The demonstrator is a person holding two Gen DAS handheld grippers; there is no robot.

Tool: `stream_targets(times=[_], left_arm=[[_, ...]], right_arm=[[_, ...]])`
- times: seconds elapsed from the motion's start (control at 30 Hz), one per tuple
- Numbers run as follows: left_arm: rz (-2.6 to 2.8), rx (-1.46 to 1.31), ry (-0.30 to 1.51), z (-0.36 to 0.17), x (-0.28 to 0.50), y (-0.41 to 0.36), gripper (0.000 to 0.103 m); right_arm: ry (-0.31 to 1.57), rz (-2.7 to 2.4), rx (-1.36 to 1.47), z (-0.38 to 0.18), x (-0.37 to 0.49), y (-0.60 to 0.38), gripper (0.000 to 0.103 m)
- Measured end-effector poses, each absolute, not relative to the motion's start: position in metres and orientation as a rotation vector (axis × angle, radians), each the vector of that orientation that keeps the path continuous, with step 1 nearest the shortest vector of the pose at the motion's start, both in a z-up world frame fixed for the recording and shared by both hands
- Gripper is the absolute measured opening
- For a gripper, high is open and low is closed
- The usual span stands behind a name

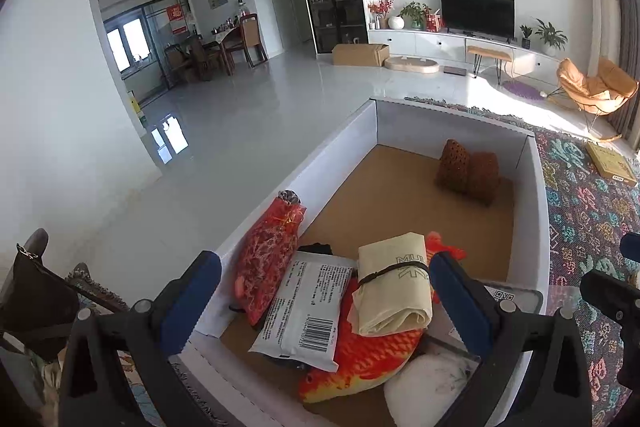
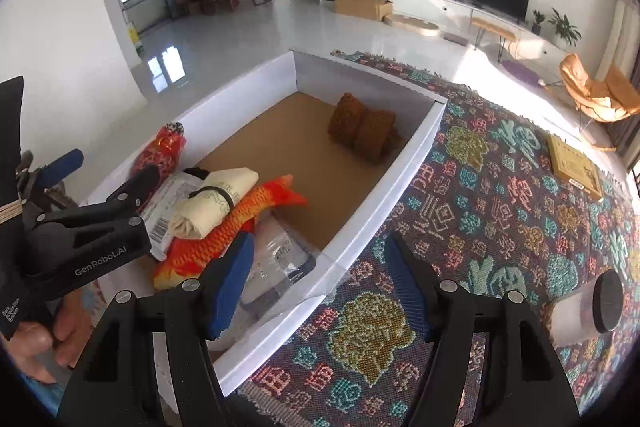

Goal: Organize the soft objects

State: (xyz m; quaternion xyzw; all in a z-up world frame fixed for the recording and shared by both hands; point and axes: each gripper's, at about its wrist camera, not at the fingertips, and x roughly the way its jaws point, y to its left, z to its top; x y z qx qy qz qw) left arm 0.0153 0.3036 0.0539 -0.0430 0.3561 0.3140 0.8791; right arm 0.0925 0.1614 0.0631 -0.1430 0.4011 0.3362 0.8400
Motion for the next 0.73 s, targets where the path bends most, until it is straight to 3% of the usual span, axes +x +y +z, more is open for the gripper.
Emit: stream_targets(times=[0.73], left_arm=[[0.566, -0.207, 0.737, 0.061, 0.006, 0.305, 0.103]], right_arm=[[0.765, 0.707, -0.356, 0.073, 0.063, 0.161, 0.071]])
